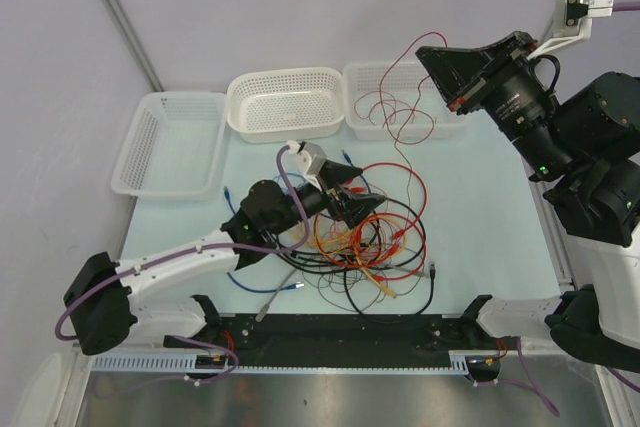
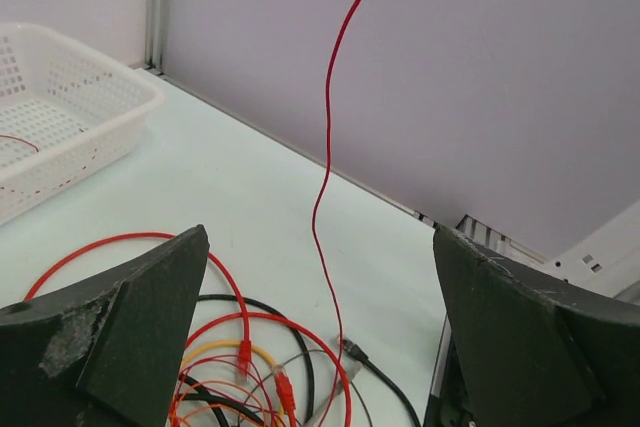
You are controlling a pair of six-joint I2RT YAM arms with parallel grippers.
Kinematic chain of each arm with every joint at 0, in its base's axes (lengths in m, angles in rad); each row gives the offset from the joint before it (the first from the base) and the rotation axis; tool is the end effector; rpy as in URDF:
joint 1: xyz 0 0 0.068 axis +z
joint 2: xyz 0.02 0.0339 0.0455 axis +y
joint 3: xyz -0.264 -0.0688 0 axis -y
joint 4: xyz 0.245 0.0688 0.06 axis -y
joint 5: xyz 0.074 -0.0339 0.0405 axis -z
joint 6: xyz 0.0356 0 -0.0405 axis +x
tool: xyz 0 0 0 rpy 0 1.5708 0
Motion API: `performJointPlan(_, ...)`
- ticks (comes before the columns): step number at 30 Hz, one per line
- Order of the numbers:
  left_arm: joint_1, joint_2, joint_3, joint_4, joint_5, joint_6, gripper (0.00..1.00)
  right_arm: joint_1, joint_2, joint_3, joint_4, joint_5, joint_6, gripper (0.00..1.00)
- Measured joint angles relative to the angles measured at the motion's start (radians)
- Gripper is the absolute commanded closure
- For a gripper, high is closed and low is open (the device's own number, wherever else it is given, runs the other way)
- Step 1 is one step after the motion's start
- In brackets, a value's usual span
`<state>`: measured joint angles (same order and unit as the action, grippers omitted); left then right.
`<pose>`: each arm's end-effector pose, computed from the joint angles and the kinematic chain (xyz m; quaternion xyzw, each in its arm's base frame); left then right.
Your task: Untangle the cables
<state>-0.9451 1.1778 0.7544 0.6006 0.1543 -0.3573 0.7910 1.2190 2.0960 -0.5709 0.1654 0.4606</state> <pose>0.1563 -0.2256 0.3307 0.2419 0.5953 -0.5028 0.5782 0.1051 0.0980 0.6209 -0.0311 0.5920 0.4313 0.6801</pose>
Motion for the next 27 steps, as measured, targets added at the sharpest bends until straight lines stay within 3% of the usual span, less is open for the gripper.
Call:
performJointPlan(8,-0.004,0.145,0.032,0.134,-0.002,-0.015,0.01,0.000,-0.003,-0.009,0.002,-0.049,0.037,1.00)
performJointPlan(11,-0.016,0.197,0.055,0.163,0.007,-0.027,0.07,0.000,-0.010,-0.025,0.001,-0.058,0.044,1.00)
performJointPlan(14,-0.031,0.244,0.093,0.182,0.013,-0.035,0.28,0.000,-0.016,-0.040,0.002,-0.069,0.050,1.00)
performJointPlan(15,-0.033,0.260,0.108,0.188,0.014,-0.042,0.42,0.000,-0.019,-0.047,0.005,-0.072,0.053,1.00)
performJointPlan(18,-0.036,0.299,0.138,0.194,0.014,-0.053,0.70,0.000,-0.032,-0.070,0.007,-0.079,0.063,1.00)
performJointPlan(20,-0.036,0.315,0.145,0.195,0.012,-0.064,0.80,0.000,-0.040,-0.081,0.007,-0.079,0.063,1.00)
performJointPlan(21,-0.036,0.319,0.146,0.195,0.009,-0.065,0.90,0.000,-0.043,-0.087,0.008,-0.079,0.063,1.00)
performJointPlan(23,-0.037,0.323,0.146,0.189,0.005,-0.064,1.00,0.000,-0.054,-0.099,0.007,-0.079,0.063,1.00)
performJointPlan(27,-0.037,0.319,0.155,0.139,-0.010,-0.060,1.00,0.000,-0.071,-0.105,0.007,-0.074,0.062,1.00)
